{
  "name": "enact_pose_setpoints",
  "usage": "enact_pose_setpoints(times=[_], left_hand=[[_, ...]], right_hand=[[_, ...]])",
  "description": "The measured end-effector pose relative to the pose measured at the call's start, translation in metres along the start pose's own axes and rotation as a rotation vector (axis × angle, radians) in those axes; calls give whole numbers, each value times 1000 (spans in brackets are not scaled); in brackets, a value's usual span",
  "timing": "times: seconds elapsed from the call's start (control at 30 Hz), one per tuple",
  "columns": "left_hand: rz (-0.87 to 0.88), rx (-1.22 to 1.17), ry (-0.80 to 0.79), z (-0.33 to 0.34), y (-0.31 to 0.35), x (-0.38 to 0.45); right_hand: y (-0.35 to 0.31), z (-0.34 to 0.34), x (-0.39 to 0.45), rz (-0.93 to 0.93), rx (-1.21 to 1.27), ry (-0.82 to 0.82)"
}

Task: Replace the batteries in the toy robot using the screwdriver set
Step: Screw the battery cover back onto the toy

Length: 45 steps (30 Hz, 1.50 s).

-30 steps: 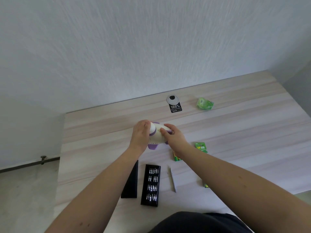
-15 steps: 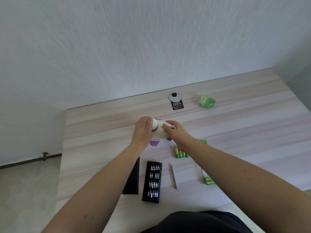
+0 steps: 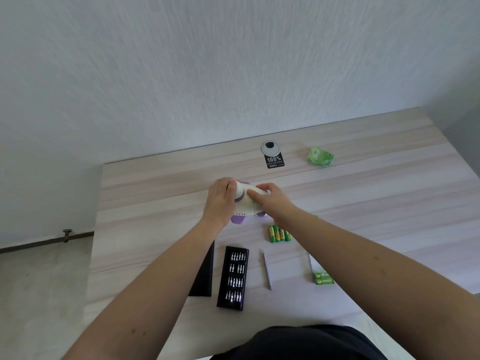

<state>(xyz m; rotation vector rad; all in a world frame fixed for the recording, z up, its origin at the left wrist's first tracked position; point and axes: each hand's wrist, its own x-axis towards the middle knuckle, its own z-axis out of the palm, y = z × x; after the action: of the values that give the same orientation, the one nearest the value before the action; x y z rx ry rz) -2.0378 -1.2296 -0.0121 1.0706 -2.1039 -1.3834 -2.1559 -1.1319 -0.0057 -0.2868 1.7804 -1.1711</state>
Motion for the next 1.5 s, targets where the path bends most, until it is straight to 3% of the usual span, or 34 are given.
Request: enact_pose_setpoints(times=[0.3,0.77,1.03,1.23,1.4,1.5], left_hand=[[-28,83,18,-1,8,-2],[-46,99,27,-4,14,-8],[-2,100,28,-5,29,-16],[65,91,26,-8,25,-12],[73,133,28,-8,19,-9],[79,114,22,-9,21,-8]], right_hand=[[-9,-3,-5,-28,-125,-10],[-21,-11,2,99,-182,-121],[-7,-9,-9,-47,-216,-22],[2,-4,-17,-23,-148,-123],[-12,-12,-14,201,145,-131],[-14,-8,-12,130,21,-178]])
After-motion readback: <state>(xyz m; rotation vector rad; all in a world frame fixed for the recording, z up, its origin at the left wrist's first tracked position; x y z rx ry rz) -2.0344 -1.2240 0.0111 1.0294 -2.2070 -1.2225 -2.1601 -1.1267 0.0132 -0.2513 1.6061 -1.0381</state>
